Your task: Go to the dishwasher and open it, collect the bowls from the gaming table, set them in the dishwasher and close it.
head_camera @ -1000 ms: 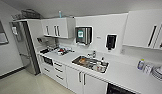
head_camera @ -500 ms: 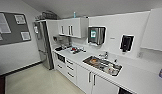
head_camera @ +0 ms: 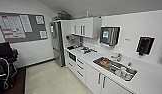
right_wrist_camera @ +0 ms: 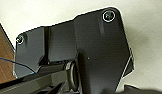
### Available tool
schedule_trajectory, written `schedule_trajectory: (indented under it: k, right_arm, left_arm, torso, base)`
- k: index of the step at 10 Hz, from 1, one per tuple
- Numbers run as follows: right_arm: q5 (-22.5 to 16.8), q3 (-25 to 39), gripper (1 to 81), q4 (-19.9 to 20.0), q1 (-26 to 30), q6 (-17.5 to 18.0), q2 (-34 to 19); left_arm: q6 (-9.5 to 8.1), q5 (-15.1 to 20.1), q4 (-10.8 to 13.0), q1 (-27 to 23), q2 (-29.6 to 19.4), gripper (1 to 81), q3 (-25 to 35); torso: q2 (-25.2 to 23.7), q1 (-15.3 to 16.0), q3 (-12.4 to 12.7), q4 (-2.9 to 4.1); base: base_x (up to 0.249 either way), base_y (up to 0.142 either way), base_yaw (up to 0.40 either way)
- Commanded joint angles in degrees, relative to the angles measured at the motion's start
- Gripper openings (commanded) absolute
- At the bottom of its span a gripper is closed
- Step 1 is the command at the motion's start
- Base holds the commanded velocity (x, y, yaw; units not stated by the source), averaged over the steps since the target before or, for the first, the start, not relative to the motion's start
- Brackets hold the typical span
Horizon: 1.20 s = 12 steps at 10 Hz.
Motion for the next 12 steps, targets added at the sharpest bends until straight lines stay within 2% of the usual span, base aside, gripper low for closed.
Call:
schedule_trajectory:
  k: [1,3,12]
  right_arm:
    - [-2.72,-0.12,81.1,-0.30,2.85,-0.50,0.28]
    - [-2.72,0.14,81.1,-0.39,2.50,-1.55,0.63]
    - [-2.72,0.23,81.1,-0.21,2.76,-1.38,0.89]
  left_arm:
    - [0.25,2.49,0.27,-2.66,-0.71,81.1,-0.34]
    - [0.34,2.49,0.27,-2.66,-0.88,81.1,-0.34]
    - [0.69,2.93,0.54,-2.66,-0.27,81.1,-0.34]
  torso:
    - [0.02,0.00,0.00,0.00]
    - [0.00,0.00,0.00,0.00]
    - [0.02,0.00,0.00,0.00]
  base:
    - [0.000,0.000,0.367]
    - [0.000,0.000,0.367]
    - [0.000,0.000,0.367]
